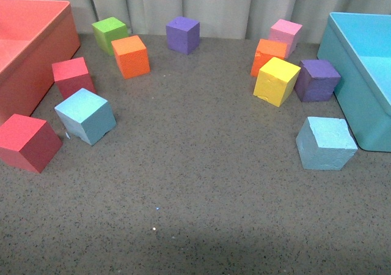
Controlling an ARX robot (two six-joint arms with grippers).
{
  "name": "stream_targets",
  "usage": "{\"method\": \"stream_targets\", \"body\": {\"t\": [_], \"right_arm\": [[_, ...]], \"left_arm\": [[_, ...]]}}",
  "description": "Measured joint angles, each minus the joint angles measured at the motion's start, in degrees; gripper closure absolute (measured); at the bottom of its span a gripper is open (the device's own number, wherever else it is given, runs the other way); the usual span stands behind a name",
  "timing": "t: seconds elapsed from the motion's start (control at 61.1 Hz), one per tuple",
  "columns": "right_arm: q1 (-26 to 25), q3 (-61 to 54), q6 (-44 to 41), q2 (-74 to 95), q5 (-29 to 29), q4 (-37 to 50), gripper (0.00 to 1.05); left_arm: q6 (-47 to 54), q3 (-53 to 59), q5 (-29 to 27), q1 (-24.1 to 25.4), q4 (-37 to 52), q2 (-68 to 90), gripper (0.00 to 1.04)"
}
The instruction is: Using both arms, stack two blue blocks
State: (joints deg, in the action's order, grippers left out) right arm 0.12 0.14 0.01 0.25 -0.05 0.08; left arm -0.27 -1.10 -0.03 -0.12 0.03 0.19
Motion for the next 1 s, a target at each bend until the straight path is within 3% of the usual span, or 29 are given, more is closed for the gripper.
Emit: {"method": "stream_targets", "body": {"t": [0.966,0.983,0.999], "right_arm": [[0.0,0.0,0.0,0.0,0.0,0.0,0.09],[0.04,0.02,-0.04,0.02,0.37,-0.04,0.09],[1.2,0.28,-1.99,0.59,4.46,-1.05,0.09]], "left_arm": [[0.0,0.0,0.0,0.0,0.0,0.0,0.07],[0.0,0.0,0.0,0.0,0.0,0.0,0.07],[0.0,0.0,0.0,0.0,0.0,0.0,0.07]]}}
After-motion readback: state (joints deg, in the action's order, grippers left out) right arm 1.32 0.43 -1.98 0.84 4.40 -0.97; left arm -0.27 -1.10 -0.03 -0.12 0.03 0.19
